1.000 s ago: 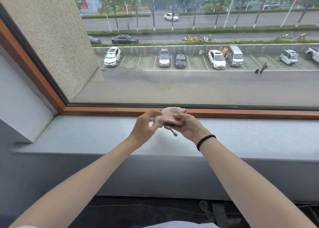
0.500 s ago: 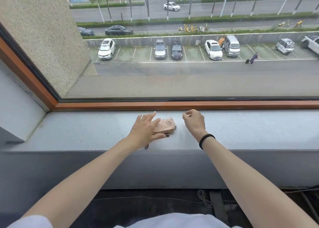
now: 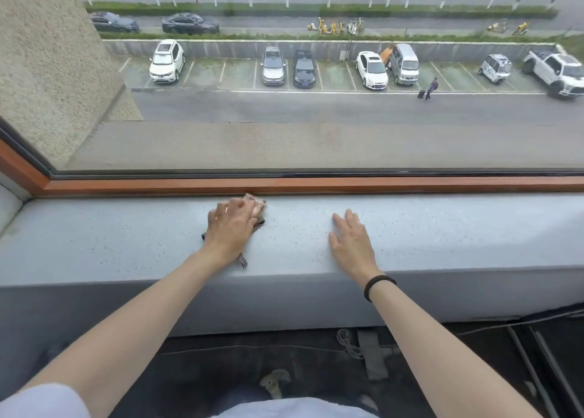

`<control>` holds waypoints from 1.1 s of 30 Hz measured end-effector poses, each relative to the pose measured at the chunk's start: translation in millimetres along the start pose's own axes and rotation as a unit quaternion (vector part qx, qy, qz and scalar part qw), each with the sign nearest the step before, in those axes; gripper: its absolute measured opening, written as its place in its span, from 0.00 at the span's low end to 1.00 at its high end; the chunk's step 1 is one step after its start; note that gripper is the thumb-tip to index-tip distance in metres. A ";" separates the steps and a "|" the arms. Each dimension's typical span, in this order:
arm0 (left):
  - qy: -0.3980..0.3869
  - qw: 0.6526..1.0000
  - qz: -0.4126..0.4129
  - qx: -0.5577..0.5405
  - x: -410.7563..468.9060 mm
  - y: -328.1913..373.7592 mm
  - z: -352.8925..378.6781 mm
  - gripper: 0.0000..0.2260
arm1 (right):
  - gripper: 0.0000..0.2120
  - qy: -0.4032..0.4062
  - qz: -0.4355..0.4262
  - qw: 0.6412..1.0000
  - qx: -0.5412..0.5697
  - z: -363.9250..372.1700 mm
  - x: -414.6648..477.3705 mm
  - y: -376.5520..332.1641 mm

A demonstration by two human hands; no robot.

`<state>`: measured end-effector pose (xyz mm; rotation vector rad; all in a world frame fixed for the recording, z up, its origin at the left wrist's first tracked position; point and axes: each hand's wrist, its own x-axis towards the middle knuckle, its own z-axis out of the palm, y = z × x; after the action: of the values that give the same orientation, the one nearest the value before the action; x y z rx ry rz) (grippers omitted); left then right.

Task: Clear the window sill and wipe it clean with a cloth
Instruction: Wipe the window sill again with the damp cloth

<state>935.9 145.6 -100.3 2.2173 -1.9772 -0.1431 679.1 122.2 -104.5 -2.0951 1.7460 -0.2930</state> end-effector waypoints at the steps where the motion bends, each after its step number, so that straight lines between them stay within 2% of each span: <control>1: 0.014 1.000 -0.024 -0.012 0.5 10.0 1.4 0.18 | 0.20 0.008 -0.001 1.000 -0.001 0.9 0.5 1.0; 3: 0.016 0.999 0.000 -0.047 -5.0 42.6 3.6 0.17 | 0.19 0.040 0.002 0.999 -0.013 5.1 0.9 -2.0; 5: -0.008 0.995 0.088 -0.041 -19.1 71.6 12.1 0.18 | 0.19 0.069 0.012 0.997 -0.028 10.9 -0.2 -7.1; 8: -0.004 0.989 0.150 -0.021 -21.0 46.2 11.8 0.18 | 0.19 0.092 0.015 0.994 -0.050 15.7 -0.5 -9.7; 9: 0.012 0.992 0.125 -0.011 -18.7 24.6 9.9 0.17 | 0.19 0.095 0.011 0.994 -0.055 15.4 0.2 -8.8; 12: 0.055 0.997 -0.051 0.014 -11.4 -32.6 -2.5 0.18 | 0.19 0.089 0.004 0.994 -0.070 13.6 0.6 -7.3; 14: 0.054 0.991 -0.121 -0.007 -7.8 -18.0 -5.5 0.19 | 0.20 0.081 -0.002 0.993 -0.080 13.1 -0.8 -6.7; 16: 0.043 0.995 -0.088 -0.025 -12.3 27.0 0.5 0.19 | 0.20 0.075 -0.016 0.992 -0.097 12.2 -1.2 -2.8; 18: 0.026 0.999 0.014 -0.020 -29.8 60.3 9.6 0.22 | 0.21 0.074 -0.033 0.989 -0.121 10.8 -1.0 1.1; 20: 0.016 0.998 0.062 0.001 -51.3 55.2 10.3 0.24 | 0.22 0.065 -0.036 0.989 -0.127 11.0 -2.9 2.2; 22: 0.001 0.998 0.039 0.052 -58.8 30.9 1.4 0.25 | 0.22 0.069 -0.033 0.989 -0.126 10.5 -4.3 1.2; 24: -0.001 0.997 -0.032 0.070 -45.1 17.2 -7.4 0.23 | 0.23 0.066 -0.033 0.990 -0.121 10.3 -5.0 -0.1; 27: 0.006 0.992 -0.109 0.065 -33.1 39.1 -18.1 0.21 | 0.24 0.055 -0.036 0.990 -0.121 9.2 -6.1 1.4; 31: -0.040 0.996 -0.023 0.074 -85.3 51.1 -10.6 0.26 | 0.24 0.058 -0.043 0.990 -0.122 7.3 -9.2 1.2; 33: -0.026 0.996 -0.009 0.084 -71.7 39.7 -12.8 0.25 | 0.24 0.059 -0.040 0.990 -0.119 7.6 -8.8 0.3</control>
<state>891.0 213.2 -83.1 2.3556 -2.0675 -0.0381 680.2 132.0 -110.7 -2.3632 1.8461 -0.2470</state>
